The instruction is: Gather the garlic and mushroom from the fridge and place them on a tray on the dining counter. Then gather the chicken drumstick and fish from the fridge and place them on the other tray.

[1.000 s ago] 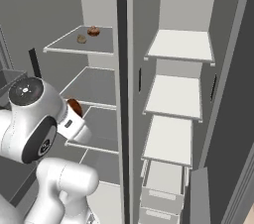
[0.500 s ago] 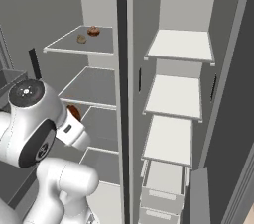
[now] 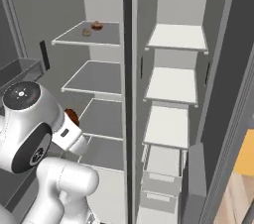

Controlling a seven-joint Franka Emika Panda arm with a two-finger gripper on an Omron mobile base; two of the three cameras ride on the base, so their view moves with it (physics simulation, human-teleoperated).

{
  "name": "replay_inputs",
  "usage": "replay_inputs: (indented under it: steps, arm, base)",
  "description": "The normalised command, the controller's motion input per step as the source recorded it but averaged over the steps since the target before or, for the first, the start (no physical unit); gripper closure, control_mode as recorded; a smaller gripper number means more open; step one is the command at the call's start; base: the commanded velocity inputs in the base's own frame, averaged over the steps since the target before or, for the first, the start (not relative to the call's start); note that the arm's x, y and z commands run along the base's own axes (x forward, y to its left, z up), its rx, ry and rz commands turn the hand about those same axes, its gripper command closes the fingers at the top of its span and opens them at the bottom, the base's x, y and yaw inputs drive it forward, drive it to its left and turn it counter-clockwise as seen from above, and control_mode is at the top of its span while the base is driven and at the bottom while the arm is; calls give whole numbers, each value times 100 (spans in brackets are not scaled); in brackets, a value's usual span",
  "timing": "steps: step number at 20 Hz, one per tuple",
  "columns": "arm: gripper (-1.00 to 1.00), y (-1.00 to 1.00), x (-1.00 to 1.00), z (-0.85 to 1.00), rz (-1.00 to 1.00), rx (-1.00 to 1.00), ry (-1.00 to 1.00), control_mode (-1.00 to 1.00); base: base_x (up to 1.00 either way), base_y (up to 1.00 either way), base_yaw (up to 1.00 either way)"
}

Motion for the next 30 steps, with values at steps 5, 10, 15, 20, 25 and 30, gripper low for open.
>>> replay_inputs:
  steps: [5, 10, 15, 20, 25, 30]
  arm:
    - [100, 0, 0, 0, 0, 0, 0, 100]
    - [100, 0, 0, 0, 0, 0, 0, 100]
    - [100, 0, 0, 0, 0, 0, 0, 100]
    - [100, 0, 0, 0, 0, 0, 0, 100]
    - [100, 0, 0, 0, 0, 0, 0, 100]
    - [100, 0, 0, 0, 0, 0, 0, 100]
  base:
    - [-63, 0, -13]
    - [-53, 0, -20]
    - [-49, 0, -28]
    - [-52, 0, -32]
    - [-57, 0, -33]
    - [-47, 0, -35]
